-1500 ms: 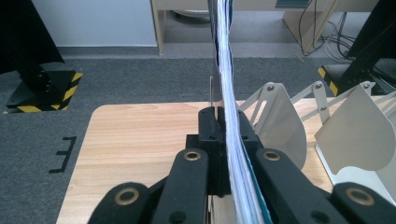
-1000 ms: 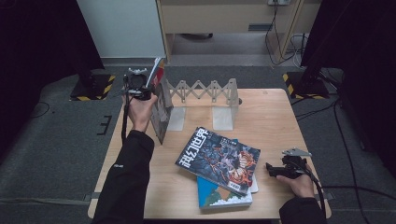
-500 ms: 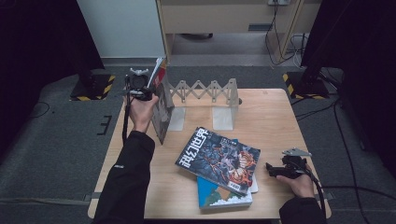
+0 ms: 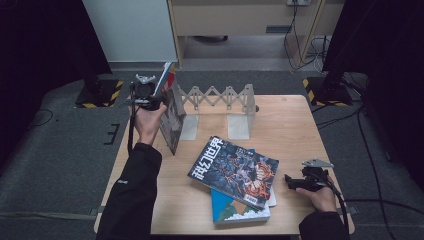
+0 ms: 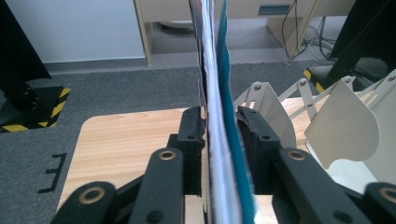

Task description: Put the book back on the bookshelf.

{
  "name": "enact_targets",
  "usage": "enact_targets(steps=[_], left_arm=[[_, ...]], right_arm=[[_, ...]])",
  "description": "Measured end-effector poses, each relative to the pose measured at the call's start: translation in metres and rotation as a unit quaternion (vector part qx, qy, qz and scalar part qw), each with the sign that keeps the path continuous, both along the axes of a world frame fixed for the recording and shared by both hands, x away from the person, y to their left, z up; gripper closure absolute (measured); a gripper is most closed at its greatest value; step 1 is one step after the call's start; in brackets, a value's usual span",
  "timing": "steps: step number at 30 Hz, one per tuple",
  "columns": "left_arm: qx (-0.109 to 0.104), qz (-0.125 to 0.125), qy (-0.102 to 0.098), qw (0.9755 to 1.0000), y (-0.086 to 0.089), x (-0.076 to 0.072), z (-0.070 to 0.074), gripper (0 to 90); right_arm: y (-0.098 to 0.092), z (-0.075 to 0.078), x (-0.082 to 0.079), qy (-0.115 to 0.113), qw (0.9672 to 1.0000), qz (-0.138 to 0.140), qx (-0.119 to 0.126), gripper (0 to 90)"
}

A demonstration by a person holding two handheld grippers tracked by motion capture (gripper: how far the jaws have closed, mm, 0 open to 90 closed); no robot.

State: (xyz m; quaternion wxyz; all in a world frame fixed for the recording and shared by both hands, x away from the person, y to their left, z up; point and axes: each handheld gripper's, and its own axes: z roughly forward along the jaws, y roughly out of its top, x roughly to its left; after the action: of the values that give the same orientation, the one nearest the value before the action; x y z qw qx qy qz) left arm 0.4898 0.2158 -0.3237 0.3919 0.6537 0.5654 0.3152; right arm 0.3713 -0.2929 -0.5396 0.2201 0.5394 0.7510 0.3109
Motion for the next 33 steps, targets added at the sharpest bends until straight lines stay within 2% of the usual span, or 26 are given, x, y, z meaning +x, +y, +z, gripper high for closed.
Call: enact_targets(steps=[3, 8, 9, 14, 15, 18, 19, 24, 25, 26, 27, 31, 33], left_arm=[[-0.012, -0.009, -0.014, 0.9998, 0.005, -0.007, 0.005, 64.0], [-0.021, -0.02, -0.027, 0.9992, 0.008, -0.015, 0.01, 57.0], [-0.027, -0.028, -0.036, 0.9986, 0.009, -0.02, 0.012, 56.1], [-0.026, -0.037, -0.053, 0.9975, 0.012, -0.031, 0.016, 50.2], [-0.033, -0.044, -0.061, 0.9966, 0.014, -0.037, 0.017, 49.5], [-0.041, -0.05, -0.066, 0.9957, 0.017, -0.042, 0.018, 47.1], [-0.05, -0.055, -0.073, 0.9945, 0.019, -0.048, 0.018, 46.2], [-0.052, -0.064, -0.081, 0.9932, 0.022, -0.061, 0.016, 43.7], [-0.053, -0.069, -0.087, 0.9924, 0.024, -0.07, 0.013, 43.0], [-0.053, -0.069, -0.087, 0.9924, 0.024, -0.07, 0.013, 42.3], [-0.055, -0.072, -0.088, 0.9919, 0.027, -0.076, 0.01, 42.0], [-0.065, -0.078, -0.088, 0.991, 0.031, -0.085, 0.004, 41.6], [-0.072, -0.082, -0.087, 0.9903, 0.035, -0.094, -0.003, 41.0]], right_arm=[[0.0, 0.0, 0.0, 0.001, 1.0, 0.0, 0.0, 0.5], [0.0, 0.0, 0.0, 0.001, 1.0, 0.0, 0.0, 0.5], [0.0, 0.0, 0.0, 0.0, 1.0, 0.0, 0.0, 0.5], [0.0, 0.0, 0.0, 0.001, 1.0, 0.0, 0.0, 0.5], [0.0, 0.0, 0.0, 0.0, 1.0, 0.0, 0.0, 0.5], [0.0, 0.0, 0.0, 0.0, 1.0, 0.0, 0.0, 0.5], [0.0, 0.0, 0.0, 0.0, 1.0, 0.0, 0.0, 0.5], [0.0, 0.0, 0.0, -0.001, 1.0, 0.0, 0.0, 0.6], [0.0, 0.0, 0.0, -0.001, 1.0, 0.0, 0.0, 0.6], [0.0, 0.0, 0.0, -0.001, 1.0, 0.0, 0.0, 0.6], [0.0, 0.0, 0.0, -0.002, 1.0, -0.002, 0.001, 1.8], [-0.001, 0.001, -0.001, -0.005, 0.9999, -0.01, 0.007, 7.7], [-0.003, 0.006, -0.002, 0.001, 1.0, -0.008, 0.0, 17.3]])
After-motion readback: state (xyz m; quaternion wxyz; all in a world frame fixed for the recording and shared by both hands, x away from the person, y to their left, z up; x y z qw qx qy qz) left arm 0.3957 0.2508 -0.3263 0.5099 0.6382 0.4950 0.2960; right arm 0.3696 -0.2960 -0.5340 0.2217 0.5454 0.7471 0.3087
